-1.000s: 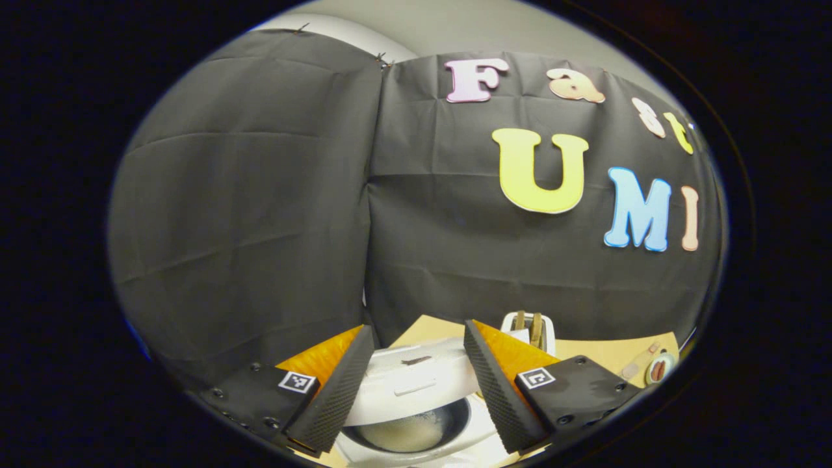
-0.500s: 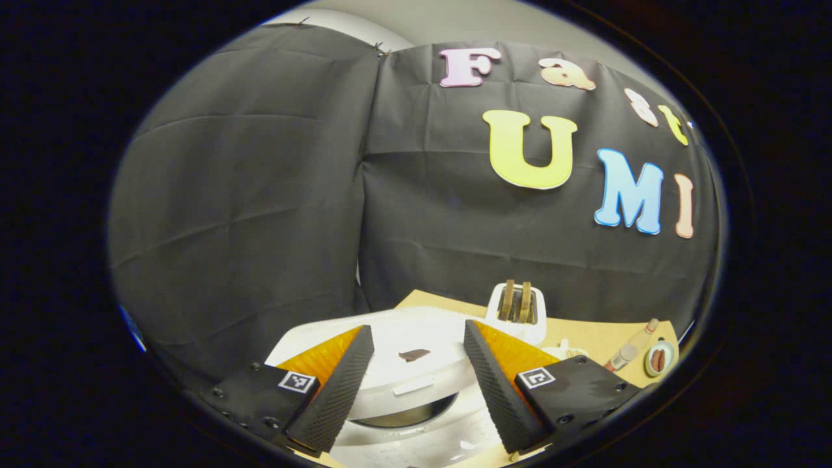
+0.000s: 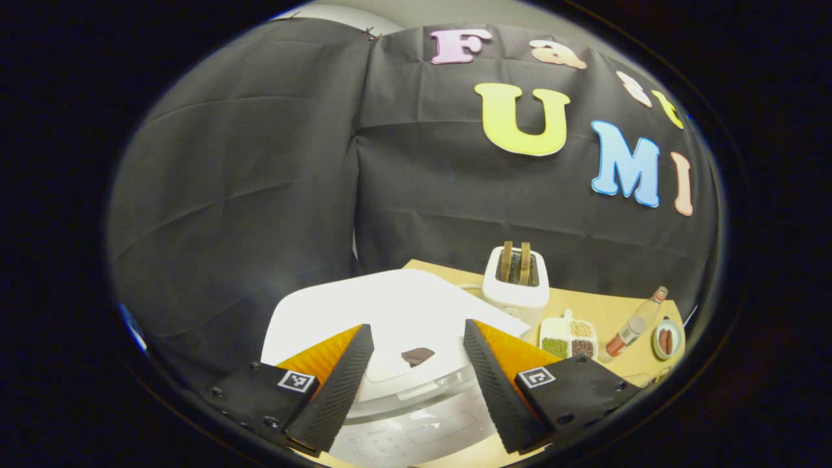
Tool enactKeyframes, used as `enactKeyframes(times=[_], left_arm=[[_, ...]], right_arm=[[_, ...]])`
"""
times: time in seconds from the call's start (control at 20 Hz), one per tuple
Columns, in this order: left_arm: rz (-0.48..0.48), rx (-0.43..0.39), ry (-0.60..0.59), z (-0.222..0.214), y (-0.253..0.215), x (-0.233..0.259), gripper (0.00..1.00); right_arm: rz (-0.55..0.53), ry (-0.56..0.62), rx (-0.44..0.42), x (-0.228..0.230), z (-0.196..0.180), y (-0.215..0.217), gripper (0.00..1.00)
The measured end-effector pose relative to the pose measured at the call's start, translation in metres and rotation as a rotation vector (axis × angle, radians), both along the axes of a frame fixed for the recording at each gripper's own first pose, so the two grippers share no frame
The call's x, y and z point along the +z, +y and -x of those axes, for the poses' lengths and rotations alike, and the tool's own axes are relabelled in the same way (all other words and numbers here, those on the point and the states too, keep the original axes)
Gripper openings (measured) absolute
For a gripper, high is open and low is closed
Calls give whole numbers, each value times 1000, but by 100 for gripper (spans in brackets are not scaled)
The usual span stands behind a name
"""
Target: Close the left gripper, press the button to open the rice cooker; take a wooden spoon from the chopstick holder with the right hand, scoop a spoonful of rice and pour it into the rice cooker, then put the wooden spoon back into the chopstick holder.
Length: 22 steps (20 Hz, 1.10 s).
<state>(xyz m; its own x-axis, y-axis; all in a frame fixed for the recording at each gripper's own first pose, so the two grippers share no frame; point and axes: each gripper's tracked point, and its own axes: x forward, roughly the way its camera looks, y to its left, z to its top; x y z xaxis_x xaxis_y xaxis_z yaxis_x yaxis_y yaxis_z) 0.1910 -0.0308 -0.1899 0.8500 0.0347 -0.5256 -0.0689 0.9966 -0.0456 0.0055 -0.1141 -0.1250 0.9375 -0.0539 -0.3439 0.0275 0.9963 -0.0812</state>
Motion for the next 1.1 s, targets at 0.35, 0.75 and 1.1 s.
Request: enactKeyframes(times=[0.35, 0.75, 1.1], left_arm=[[-33, -30, 51, 8, -6, -22, 98], [-35, -30, 125, 13, -8, -37, 99], [-6, -91, -22, 15, -14, -6, 100]], right_arm=[[5, 6, 13, -5, -3, 9, 99], [33, 2, 21, -4, -5, 19, 99], [20, -43, 62, 17, -9, 53, 99]])
